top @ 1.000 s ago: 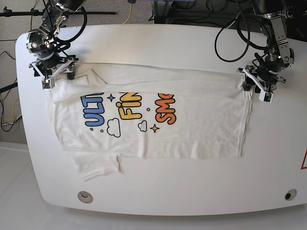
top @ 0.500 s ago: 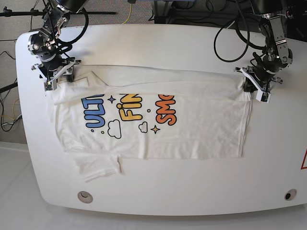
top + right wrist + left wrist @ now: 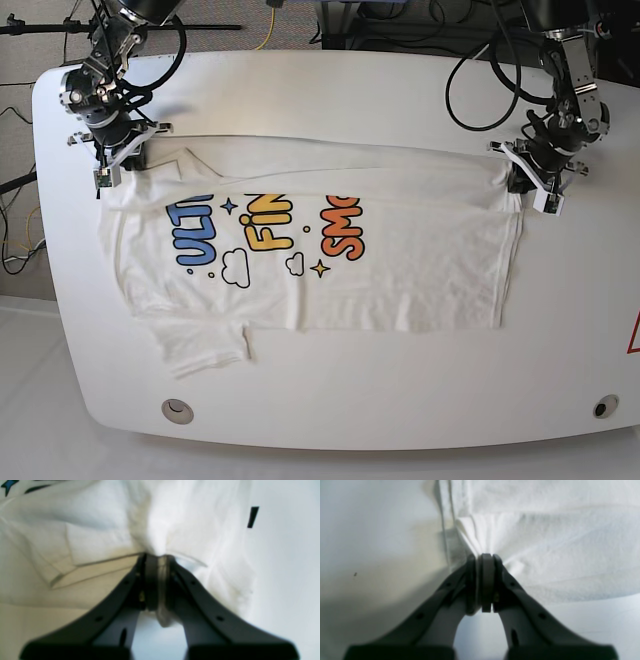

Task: Fold the T-shirt properly
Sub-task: 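Drag the held shirt edge with both grippers toward the arm bases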

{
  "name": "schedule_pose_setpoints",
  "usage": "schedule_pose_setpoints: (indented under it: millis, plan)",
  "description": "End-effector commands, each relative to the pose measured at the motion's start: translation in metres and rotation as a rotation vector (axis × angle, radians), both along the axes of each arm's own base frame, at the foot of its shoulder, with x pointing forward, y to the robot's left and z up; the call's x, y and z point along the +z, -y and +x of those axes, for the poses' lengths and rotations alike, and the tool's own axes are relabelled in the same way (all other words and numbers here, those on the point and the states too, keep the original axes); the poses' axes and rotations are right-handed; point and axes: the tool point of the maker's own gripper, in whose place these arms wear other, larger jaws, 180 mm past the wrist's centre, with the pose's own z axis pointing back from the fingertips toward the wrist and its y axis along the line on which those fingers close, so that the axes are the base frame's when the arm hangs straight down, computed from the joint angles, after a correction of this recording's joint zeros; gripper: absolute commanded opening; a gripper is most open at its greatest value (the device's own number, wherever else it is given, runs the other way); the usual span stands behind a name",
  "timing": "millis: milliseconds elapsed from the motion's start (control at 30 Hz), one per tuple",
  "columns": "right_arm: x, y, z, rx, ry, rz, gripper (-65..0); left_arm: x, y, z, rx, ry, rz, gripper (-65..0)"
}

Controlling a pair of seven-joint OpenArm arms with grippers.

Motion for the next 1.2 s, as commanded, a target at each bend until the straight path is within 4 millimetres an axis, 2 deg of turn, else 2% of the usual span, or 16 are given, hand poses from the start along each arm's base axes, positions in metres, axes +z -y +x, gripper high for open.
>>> schedule_pose_setpoints:
  millis: [0, 100, 167, 433, 600, 900, 1033, 1167]
  plan:
    - [0.006, 0.012, -0.007, -0.011, -0.012, -0.050, -65.0, -0.010, -0.009, -0.015, 0.003, -0.074, 0.046, -65.0]
    - [0.006, 0.012, -0.015, -0.009, -0.024, -0.060, -65.0, -0.012, -0.010, -0.022, 0.003, -0.085, 0.050, -65.0]
    - [-0.001, 0.012, -0.027, -0.008, -0.055, -0.061, -65.0, -0.016, -0.012, -0.035, 0.000, -0.115, 0.055, -65.0]
    - [-0.006, 0.013, -0.042, -0.010, -0.085, -0.066, -65.0, -0.016, -0.010, -0.051, -0.012, -0.127, 0.066, -64.0]
    - [-0.009, 0.007, -0.044, -0.006, -0.089, -0.049, -64.9, -0.017, -0.006, -0.057, -0.020, -0.130, 0.059, -64.3]
    - [-0.005, 0.009, -0.042, -0.009, -0.075, -0.052, -55.9, -0.007, 0.002, -0.065, -0.041, -0.100, 0.066, -61.3]
    - [-0.006, 0.009, -0.042, -0.009, -0.076, -0.051, -55.4, -0.001, 0.004, -0.065, -0.052, -0.086, 0.077, -57.1]
    - [-0.006, 0.006, -0.040, -0.009, -0.068, -0.032, -56.7, 0.004, 0.005, -0.071, -0.066, -0.089, 0.100, -55.9]
